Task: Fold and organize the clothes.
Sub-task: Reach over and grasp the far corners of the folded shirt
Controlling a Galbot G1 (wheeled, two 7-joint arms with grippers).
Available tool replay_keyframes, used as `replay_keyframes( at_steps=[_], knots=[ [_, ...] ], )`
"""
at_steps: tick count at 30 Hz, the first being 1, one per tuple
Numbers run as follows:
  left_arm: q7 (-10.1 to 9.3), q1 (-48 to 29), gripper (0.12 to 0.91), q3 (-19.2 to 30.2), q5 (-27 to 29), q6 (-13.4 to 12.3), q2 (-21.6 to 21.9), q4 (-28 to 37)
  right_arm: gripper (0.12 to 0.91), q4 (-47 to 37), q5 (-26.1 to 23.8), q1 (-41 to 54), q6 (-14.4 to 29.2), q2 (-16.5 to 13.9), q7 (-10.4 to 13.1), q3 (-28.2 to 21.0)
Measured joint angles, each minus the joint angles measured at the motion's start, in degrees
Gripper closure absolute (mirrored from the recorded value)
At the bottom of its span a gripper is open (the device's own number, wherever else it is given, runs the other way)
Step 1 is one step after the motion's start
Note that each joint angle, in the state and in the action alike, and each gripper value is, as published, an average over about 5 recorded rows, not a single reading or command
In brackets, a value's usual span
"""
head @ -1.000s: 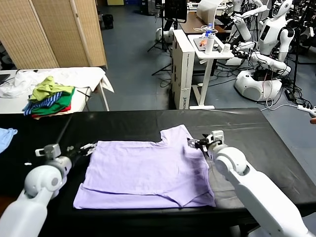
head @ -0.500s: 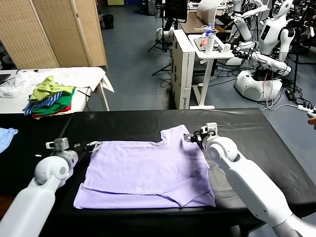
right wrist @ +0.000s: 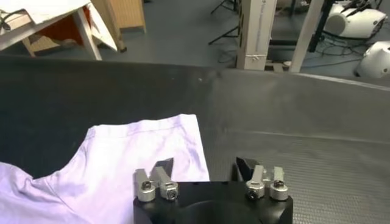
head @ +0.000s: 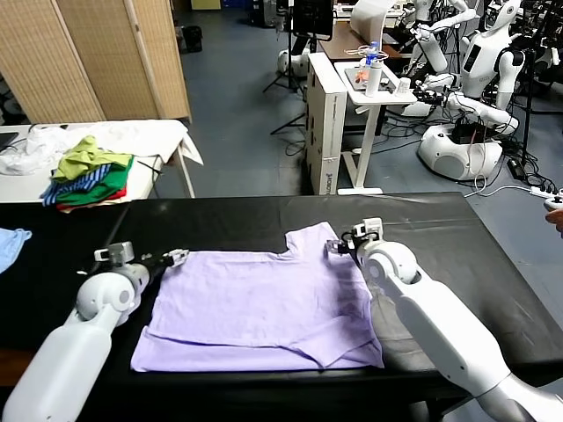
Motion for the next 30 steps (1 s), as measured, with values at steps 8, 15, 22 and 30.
replay_keyframes(
  at_steps=[8, 15, 22, 30],
  knots=[
    [0.26, 1.2, 0.436, -0.1, 0.4, 0.5, 0.0, -1.1, 0.486, 0.3, -0.1, -0.4, 0.0, 0.1, 0.0, 0.1],
    [0.63, 2.2, 0.507, -0.3, 1.0, 0.6, 0.1, -1.7, 0.677, 0.4, -0.4, -0.7, 0.0, 0.1, -0.2, 0.2],
    [0.76, 2.3, 0.776, -0.3, 1.2, 0.7, 0.1, -1.9, 0.855, 0.7, -0.8, -1.1, 0.3, 0.0, -0.5, 0.5],
    [1.16, 2.2, 0.87, 0.0, 1.3, 0.4, 0.1, -2.3, 0.864, 1.6, -1.9, -1.9, 3.8, -0.4, -2.3, 1.0]
  ],
)
